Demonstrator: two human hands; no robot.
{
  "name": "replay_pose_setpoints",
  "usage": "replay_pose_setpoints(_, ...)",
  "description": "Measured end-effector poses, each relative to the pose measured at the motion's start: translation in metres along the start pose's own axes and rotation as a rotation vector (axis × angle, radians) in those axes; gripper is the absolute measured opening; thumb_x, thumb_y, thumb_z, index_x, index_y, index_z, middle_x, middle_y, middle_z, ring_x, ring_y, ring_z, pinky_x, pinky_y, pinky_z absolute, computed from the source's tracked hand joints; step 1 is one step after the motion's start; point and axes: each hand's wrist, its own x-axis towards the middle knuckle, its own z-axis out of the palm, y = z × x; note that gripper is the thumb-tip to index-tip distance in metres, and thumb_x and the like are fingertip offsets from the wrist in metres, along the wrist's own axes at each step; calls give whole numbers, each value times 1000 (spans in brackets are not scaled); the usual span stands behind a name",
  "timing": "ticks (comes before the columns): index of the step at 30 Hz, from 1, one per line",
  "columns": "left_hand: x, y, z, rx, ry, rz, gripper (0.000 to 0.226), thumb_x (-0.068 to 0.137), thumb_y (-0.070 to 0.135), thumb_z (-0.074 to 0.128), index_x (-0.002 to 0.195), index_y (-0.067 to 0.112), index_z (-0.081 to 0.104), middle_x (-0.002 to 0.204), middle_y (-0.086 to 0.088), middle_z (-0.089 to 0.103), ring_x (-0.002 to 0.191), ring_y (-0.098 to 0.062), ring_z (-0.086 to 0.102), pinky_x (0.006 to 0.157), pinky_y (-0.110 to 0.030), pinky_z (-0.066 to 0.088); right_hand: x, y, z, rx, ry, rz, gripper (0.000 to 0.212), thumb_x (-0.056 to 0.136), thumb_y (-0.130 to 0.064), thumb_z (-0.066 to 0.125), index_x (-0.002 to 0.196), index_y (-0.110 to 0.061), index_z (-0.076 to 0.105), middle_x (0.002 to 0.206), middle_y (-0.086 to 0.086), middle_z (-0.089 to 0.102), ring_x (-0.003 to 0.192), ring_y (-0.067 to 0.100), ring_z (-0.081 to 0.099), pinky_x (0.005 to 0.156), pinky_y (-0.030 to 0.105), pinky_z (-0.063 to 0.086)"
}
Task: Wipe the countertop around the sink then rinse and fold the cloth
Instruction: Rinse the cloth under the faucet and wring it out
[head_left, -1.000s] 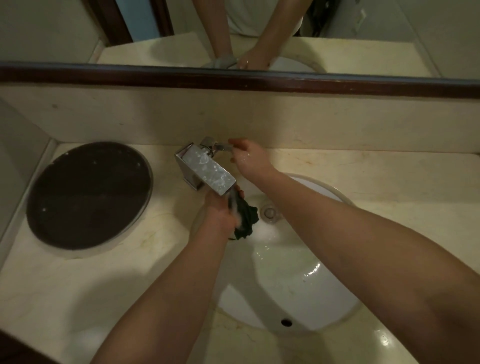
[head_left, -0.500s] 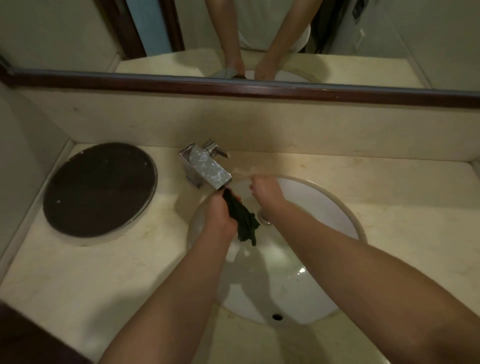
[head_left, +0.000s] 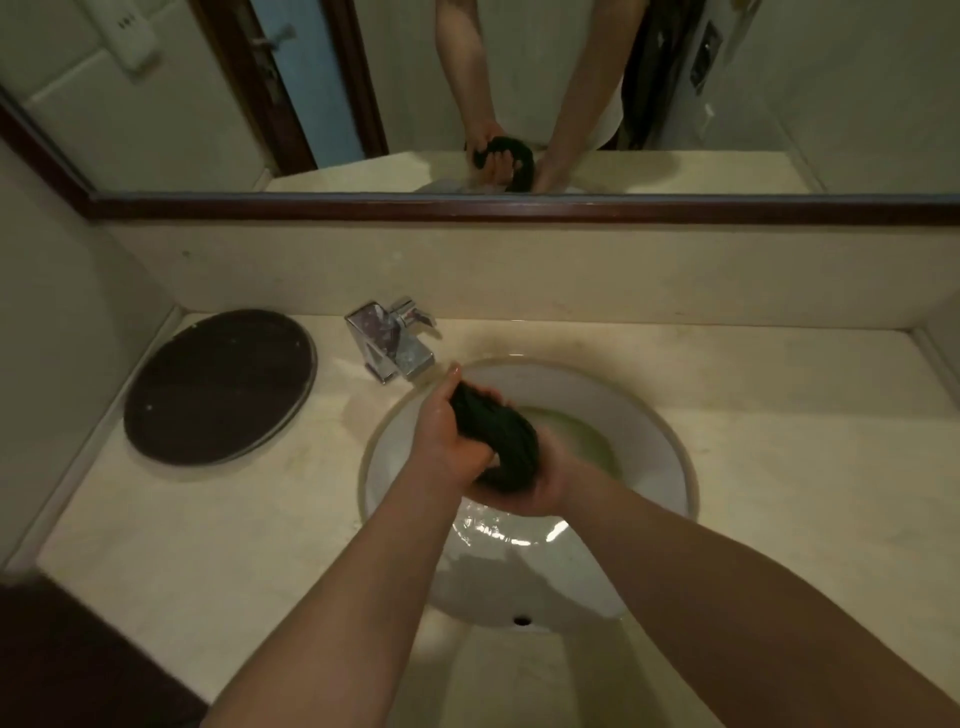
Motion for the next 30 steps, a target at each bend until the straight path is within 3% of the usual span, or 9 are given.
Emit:
replay_pose_setpoints(3,-3,-3,7,88,-67,13,26,85,27,68,67,12,56,67,-8,59,72,-25,63,86,-40,51,-16,-16,-1,-20,-225,27,62,88,-39,62,144,-21,42,144,14,40,138,28,36,116,45,24)
replay_pose_setpoints(6,-1,-3,6,375,-76,77,21,87,28,66,93,9,60,92,-12,66,83,-24,70,78,-37,56,-30,-27,-10,-146,-320,107,79,83,-66,55,142,-13,45,145,23,42,131,42,43,108,54,37)
replay_pose_setpoints(9,-4,-1,6,430,-100,92,24,89,26,61,106,9,61,108,-12,70,95,-25,72,77,-39,56,-54,-35,-5,-405,-366,162,76,77,-64,59,131,-10,54,128,26,58,109,37,63,82,35,57)
replay_pose_setpoints(12,-13,-6,15,423,-119,29,18,93,26,56,85,11,62,88,-7,70,82,-22,71,76,-36,54,-64,-40,1,-536,-373,262,56,70,-38,81,114,-7,63,100,12,69,67,8,62,45,11,43)
replay_pose_setpoints(16,-14,-12,23,335,-33,7,40,93,30,58,58,18,44,49,4,43,41,-10,44,51,-23,47,-71,-40,16,-938,-151,262,19,82,-25,70,77,-16,54,59,-5,48,43,4,36,36,15,20)
replay_pose_setpoints(20,-5,-16,24,360,115,88,41,98,17,48,59,19,35,38,6,32,29,-8,29,34,-13,31,-73,-27,29,-1255,145,114,26,83,-24,56,63,-21,40,54,-3,38,41,10,26,45,22,17)
replay_pose_setpoints(24,2,-22,22,365,240,122,38,96,8,45,61,17,34,35,6,31,26,-8,25,32,-11,23,-70,-12,37,-1721,298,-104,20,89,-33,49,84,-15,55,62,4,47,46,18,42,46,24,33)
replay_pose_setpoints(27,7,-25,19,367,349,116,35,91,8,45,59,17,34,36,6,30,28,-12,24,36,-10,23,-65,-3,43,-2359,518,-173,25,94,-19,48,111,-6,60,95,8,60,85,27,60,71,34,45)
replay_pose_setpoints(30,6,-27,15,393,441,103,33,87,11,47,56,16,35,36,4,32,39,-17,27,44,-17,25,-63,1,43,-2457,661,-229,21,89,-14,51,106,-11,64,101,4,64,87,25,62,73,35,50)
